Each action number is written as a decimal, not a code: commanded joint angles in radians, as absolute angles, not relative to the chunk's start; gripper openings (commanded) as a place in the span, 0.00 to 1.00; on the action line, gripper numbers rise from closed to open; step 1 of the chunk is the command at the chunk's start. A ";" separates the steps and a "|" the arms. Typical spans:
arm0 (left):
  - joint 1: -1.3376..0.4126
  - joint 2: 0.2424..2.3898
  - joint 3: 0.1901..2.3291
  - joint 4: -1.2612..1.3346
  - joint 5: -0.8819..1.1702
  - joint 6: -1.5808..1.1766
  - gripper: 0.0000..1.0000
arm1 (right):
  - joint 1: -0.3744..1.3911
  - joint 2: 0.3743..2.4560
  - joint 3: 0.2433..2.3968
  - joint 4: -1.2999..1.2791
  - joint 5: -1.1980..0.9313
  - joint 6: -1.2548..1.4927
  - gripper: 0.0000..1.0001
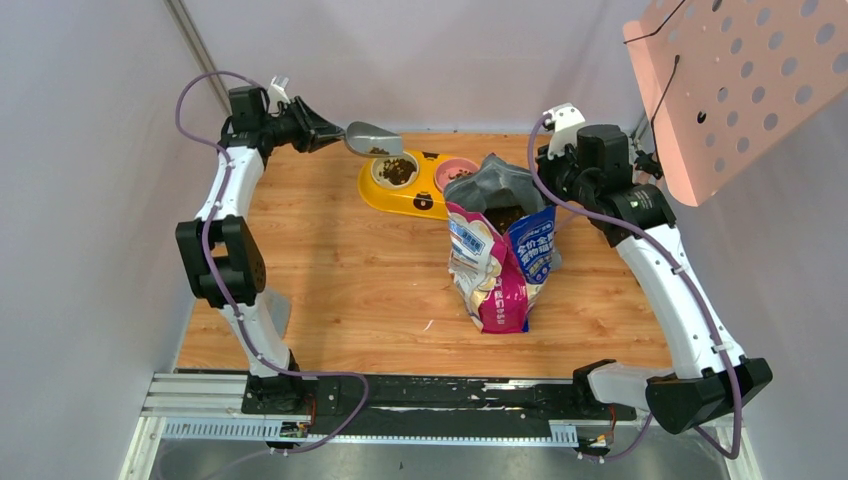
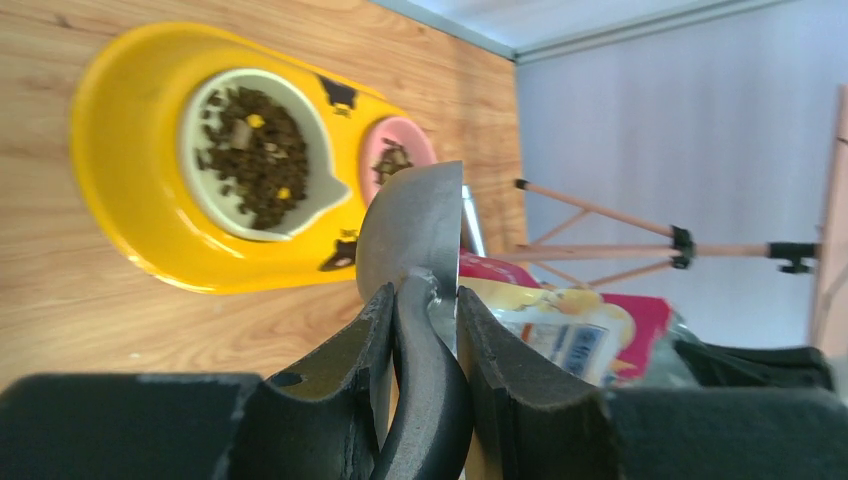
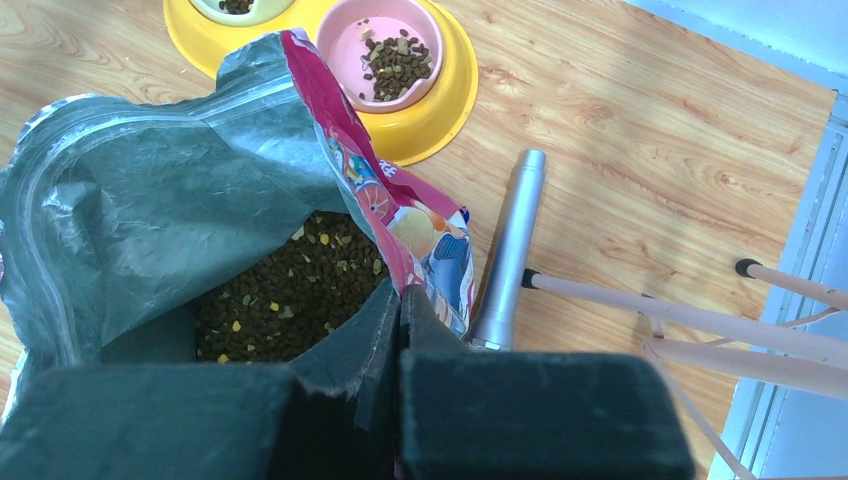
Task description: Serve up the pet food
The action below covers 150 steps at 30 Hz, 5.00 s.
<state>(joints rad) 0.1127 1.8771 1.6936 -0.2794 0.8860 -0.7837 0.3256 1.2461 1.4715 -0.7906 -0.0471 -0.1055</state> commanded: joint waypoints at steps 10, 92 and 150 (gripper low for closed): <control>0.109 2.015 1.938 -0.472 0.700 -0.456 0.00 | 0.291 1.203 1.491 -0.724 -0.076 -0.082 0.00; -0.462 1.689 2.130 -0.771 0.926 -0.093 0.00 | 0.277 1.264 1.571 -0.704 -0.103 -0.013 0.00; -0.806 2.065 2.277 -1.090 -0.005 -0.126 0.00 | 0.338 1.347 1.679 -0.721 -0.071 0.007 0.00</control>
<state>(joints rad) -0.8040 2.0289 2.2841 -1.1290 0.1631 -0.1043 0.3199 1.3525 1.6035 -0.8833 -0.0986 -0.0002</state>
